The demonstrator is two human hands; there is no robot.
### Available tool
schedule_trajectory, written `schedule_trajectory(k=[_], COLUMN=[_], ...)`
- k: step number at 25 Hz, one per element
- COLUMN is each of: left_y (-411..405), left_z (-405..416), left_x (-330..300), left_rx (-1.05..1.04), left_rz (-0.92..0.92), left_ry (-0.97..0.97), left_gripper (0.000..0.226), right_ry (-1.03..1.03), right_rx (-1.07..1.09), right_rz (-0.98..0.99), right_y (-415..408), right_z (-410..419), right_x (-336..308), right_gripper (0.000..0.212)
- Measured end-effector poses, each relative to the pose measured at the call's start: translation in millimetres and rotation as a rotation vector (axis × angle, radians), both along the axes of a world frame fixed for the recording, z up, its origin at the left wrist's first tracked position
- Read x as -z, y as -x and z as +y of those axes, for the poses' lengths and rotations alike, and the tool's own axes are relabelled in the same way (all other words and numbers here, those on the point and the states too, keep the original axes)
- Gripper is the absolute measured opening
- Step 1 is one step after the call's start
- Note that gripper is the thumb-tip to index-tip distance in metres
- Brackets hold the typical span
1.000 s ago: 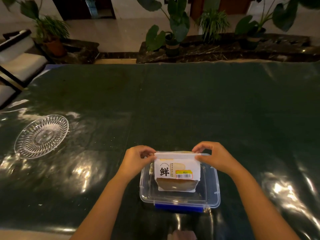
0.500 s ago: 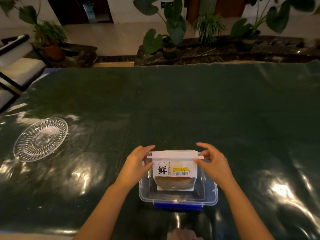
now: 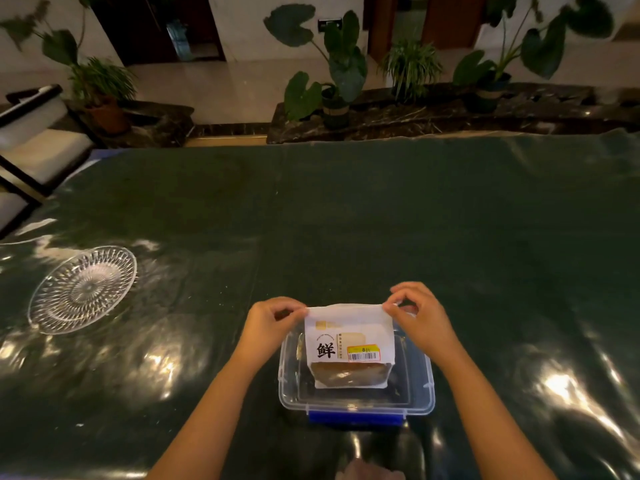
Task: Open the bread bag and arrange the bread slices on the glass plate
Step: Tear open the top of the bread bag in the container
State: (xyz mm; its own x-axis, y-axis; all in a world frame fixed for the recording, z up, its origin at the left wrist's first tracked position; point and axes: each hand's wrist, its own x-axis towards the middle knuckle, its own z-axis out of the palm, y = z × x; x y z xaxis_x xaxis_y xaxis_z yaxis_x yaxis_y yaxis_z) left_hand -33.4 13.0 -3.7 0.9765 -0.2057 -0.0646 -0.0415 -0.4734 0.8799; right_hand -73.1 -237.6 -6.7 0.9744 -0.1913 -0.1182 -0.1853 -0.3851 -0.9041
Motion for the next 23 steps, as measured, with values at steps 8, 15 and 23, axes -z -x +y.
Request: schedule_trajectory(k=[8, 15, 23], left_y=[3.7, 0.8, 5.5], left_z=[-12.8, -10.7, -19.2], left_x=[-10.0, -11.2, -14.8], left_rx=[0.219, 0.100, 0.133], left_rz=[-0.165, -0.101, -0.050], left_ry=[-0.263, -0.148, -0.116], left_gripper=[0.038, 0.012, 0.028], right_ry=[-0.148, -0.216, -0.078], right_rx=[0.080, 0.002, -0.015], right_rz=[0.146, 0.093, 0.049], right_y=[-14.9, -2.0, -3.0], right_z=[6.9, 9.8, 9.1], right_x=[5.0, -5.9, -14.2], right_gripper=[0.009, 0.008, 0.005])
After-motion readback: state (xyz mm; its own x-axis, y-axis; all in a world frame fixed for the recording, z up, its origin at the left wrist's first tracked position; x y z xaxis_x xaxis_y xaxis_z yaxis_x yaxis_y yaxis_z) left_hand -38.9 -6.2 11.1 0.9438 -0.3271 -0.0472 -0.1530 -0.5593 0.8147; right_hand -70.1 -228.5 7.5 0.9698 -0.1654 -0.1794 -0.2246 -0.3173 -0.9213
